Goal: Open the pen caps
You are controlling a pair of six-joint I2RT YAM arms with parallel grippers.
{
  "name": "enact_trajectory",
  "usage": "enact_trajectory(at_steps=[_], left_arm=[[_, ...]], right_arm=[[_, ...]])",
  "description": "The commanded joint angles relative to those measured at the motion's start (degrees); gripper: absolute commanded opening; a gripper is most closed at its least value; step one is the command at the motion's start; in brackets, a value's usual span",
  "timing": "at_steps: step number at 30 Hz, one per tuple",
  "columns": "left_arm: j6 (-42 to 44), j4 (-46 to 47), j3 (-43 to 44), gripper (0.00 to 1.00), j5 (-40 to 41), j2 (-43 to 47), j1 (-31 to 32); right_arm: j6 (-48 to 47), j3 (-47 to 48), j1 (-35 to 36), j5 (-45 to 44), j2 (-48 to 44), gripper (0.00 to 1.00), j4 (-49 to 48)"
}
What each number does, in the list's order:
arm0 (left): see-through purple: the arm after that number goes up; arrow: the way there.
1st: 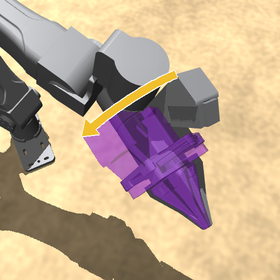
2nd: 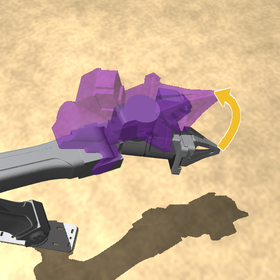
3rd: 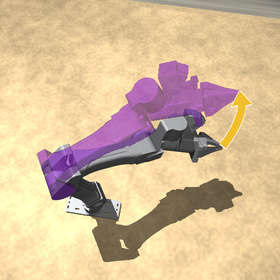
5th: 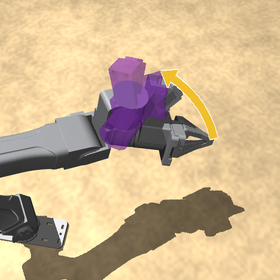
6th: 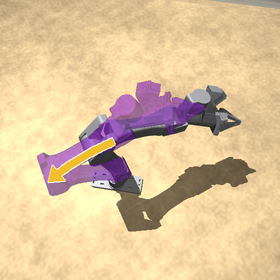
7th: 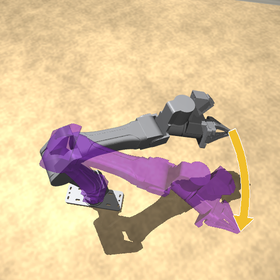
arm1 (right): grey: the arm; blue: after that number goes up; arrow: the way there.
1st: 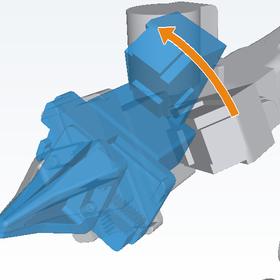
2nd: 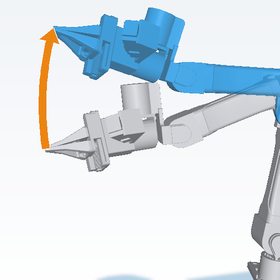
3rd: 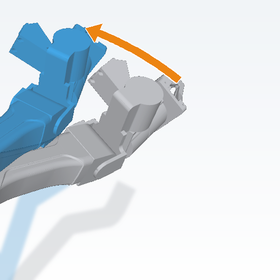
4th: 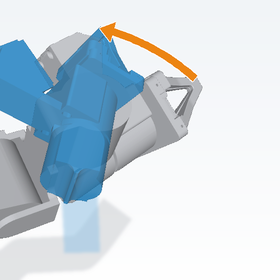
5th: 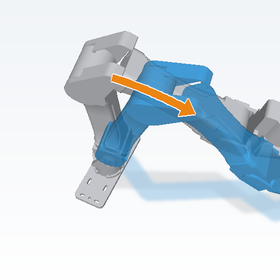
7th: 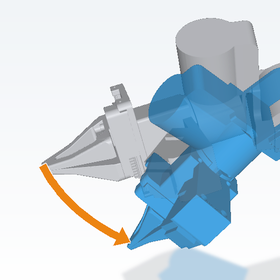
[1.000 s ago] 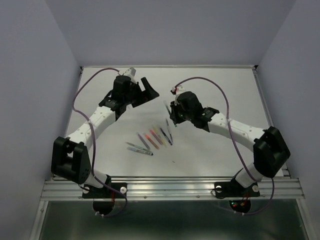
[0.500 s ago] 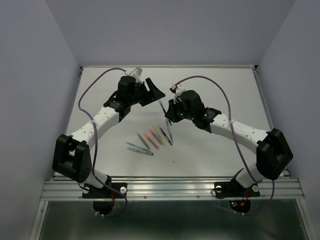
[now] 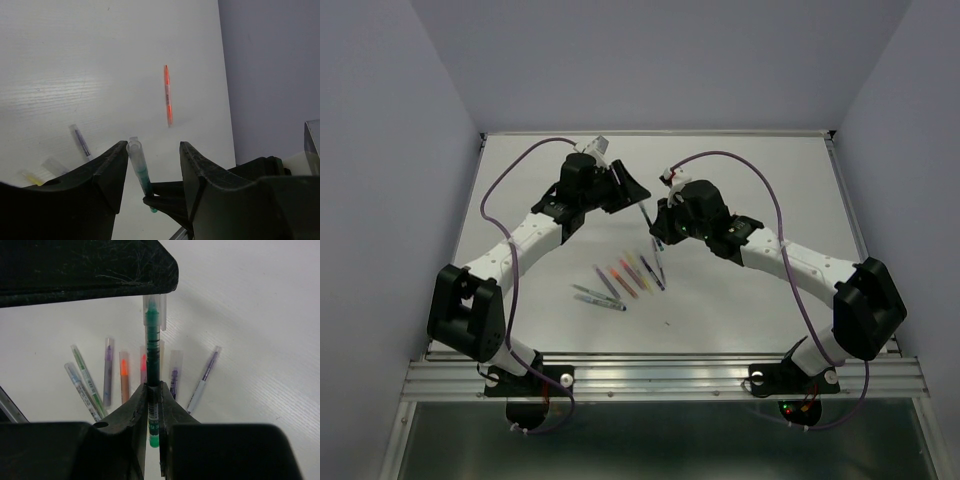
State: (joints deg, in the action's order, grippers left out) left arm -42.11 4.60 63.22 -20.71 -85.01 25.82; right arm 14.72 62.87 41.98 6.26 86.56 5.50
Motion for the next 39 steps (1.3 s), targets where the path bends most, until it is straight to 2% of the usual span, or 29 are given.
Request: enact_trajectory(at_steps=[1, 5, 8, 9, 12, 18, 20, 21, 22, 25, 26, 34, 39], left_arm=[[0.4, 2.3, 0.6, 0.56, -0.4, 0.1, 0.6], [0.4, 2.0, 0.6, 0.53, -0.2, -0.2, 0.6], [0.5, 1.9, 0.8, 0.46, -0.1, -0.2, 0.7], [0.4, 1.9, 0.9, 0.39, -0.1, -0.2, 0.7], [0.4, 1.9, 0.9, 0.29, 0.1, 0.0, 0.8], [1.2, 1.2, 0.9, 0.27, 0.4, -0.2, 0.9], [1.7, 1.1, 0.9, 0.20, 0.4, -0.2, 1.1], [2.2, 1.0, 0.9, 0.07, 0.6, -0.2, 1.2], [2.4, 0.8, 0.9, 0.00, 0.8, -0.2, 1.2], [2.5, 0.7, 0.6, 0.00, 1.3, 0.1, 1.6], [2.4, 0.7, 0.5, 0.00, 1.5, 0.6, 1.7], [1.0, 1.8, -0.8, 0.00, 2.8, 3.6, 1.9], [0.0, 1.8, -1.0, 0.00, 3.0, 3.9, 1.9]], right_arm=[[-0.7, 2.3, 0.2, -0.4, -2.2, 0.01, -3.4], [-0.9, 2.8, 0.2, -0.5, -2.2, 0.01, -3.3], [-0.9, 2.9, 0.2, -0.5, -2.0, 0.01, -3.3], [-0.8, 2.9, 0.2, -0.5, -2.0, 0.01, -3.3], [-0.7, 2.9, 0.2, -0.6, -1.9, 0.01, -3.3], [-0.8, 3.1, 0.2, -1.5, -2.1, 0.01, -3.3], [-1.0, 3.5, 0.2, -2.0, -2.1, 0.01, -3.3], [-1.0, 3.7, 0.2, -2.1, -2.0, 0.01, -3.3], [-1.1, 4.1, 0.2, -2.1, -2.1, 0.01, -3.2], [-1.2, 4.5, 0.2, -2.3, -1.8, 0.09, -3.2], [-1.4, 4.8, 0.2, -2.5, -1.7, 0.18, -3.1], [-1.6, 5.4, 0.2, -3.8, -0.3, 0.45, -2.8], [-1.6, 5.8, 0.2, -4.3, 0.4, 0.45, -2.4]])
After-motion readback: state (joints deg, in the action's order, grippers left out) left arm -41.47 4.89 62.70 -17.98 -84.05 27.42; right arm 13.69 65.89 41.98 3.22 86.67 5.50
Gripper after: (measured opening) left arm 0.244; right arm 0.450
